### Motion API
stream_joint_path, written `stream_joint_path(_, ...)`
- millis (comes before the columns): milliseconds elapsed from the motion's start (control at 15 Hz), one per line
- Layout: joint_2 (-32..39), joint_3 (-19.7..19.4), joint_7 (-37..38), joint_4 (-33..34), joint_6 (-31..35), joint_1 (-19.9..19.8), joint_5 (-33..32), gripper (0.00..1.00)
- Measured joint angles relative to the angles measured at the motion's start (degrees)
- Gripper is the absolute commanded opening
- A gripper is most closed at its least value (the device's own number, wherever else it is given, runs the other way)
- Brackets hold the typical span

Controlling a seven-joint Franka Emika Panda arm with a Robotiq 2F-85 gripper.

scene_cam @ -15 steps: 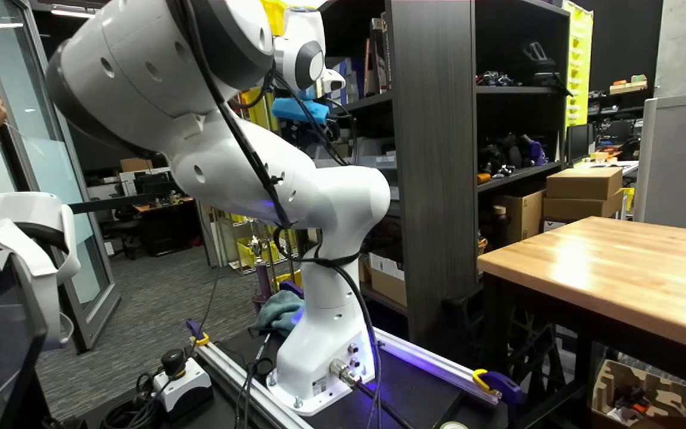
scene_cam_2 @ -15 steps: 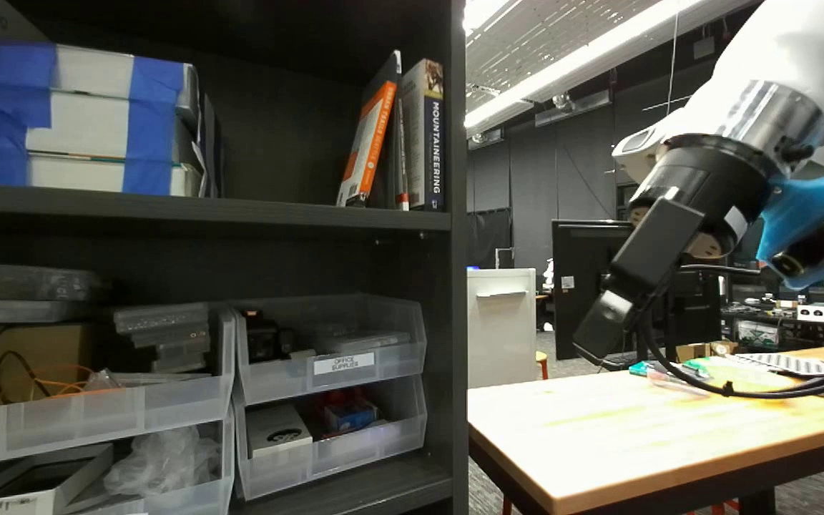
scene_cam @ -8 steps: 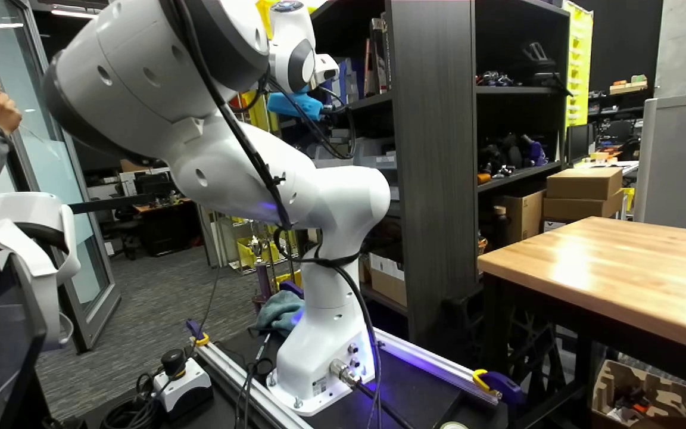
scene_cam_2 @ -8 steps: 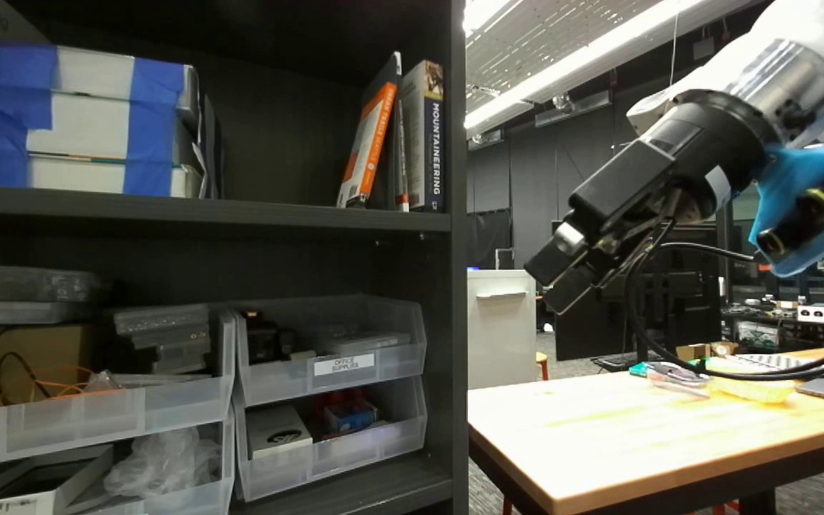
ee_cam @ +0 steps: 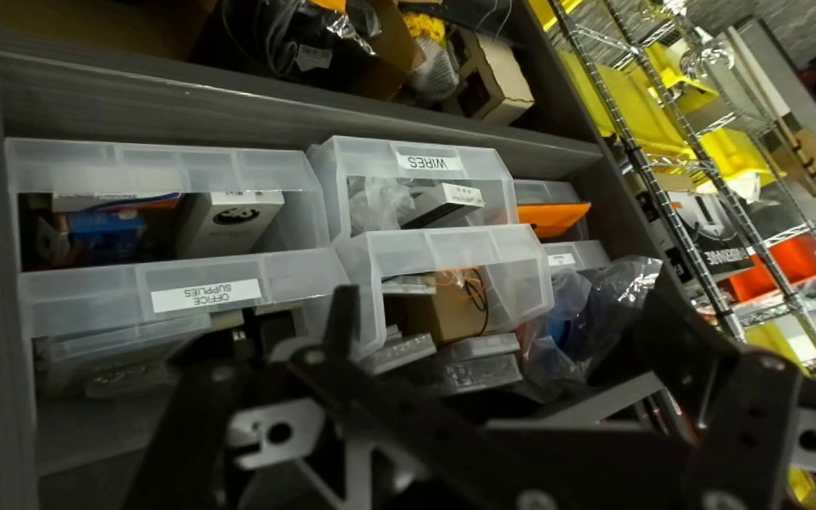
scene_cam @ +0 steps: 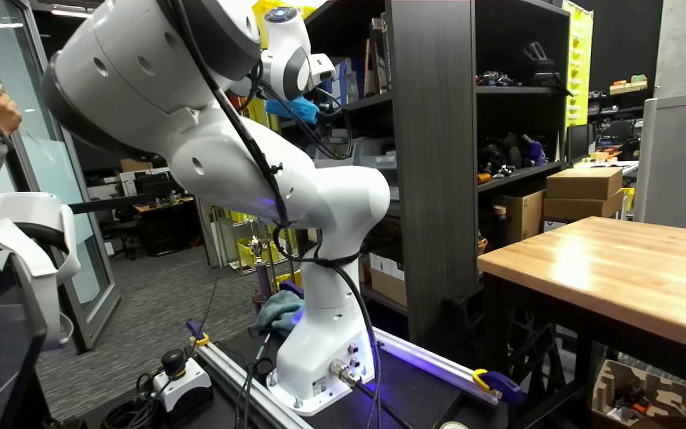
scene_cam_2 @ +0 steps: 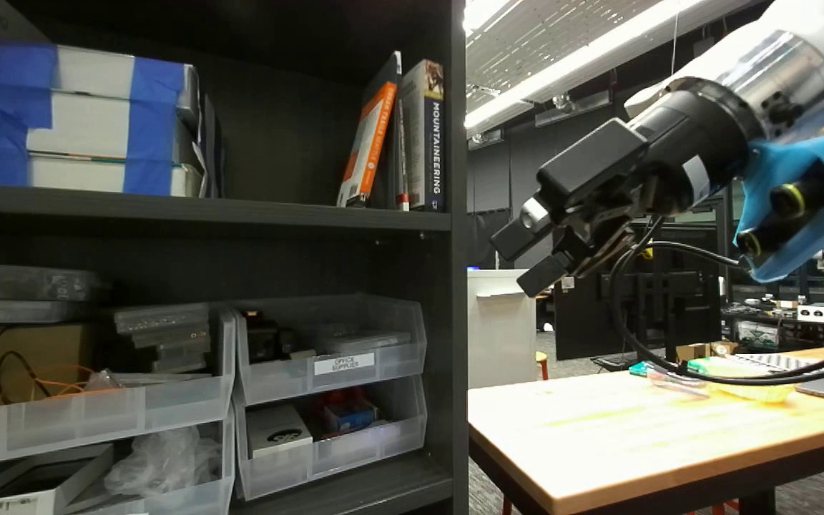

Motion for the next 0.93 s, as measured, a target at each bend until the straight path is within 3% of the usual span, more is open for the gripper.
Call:
stream_joint_path(267,0.5,0.1,-0.6,0.0,-0.1,-0.8,0.2,1.0)
stream_joint_path(400,0.3,-2.0,-3.1,0.0,-1.4,-1.7,0.2,1.0)
stream_joint_path(667,-1.2,-15.6,-15.5,0.0,-11.1,-6.0,-2.2,1.0)
stream_joint_path(933,-3.3,-33.9,-26.8,0.2,-22.2,-9.9,-13.0,1.0)
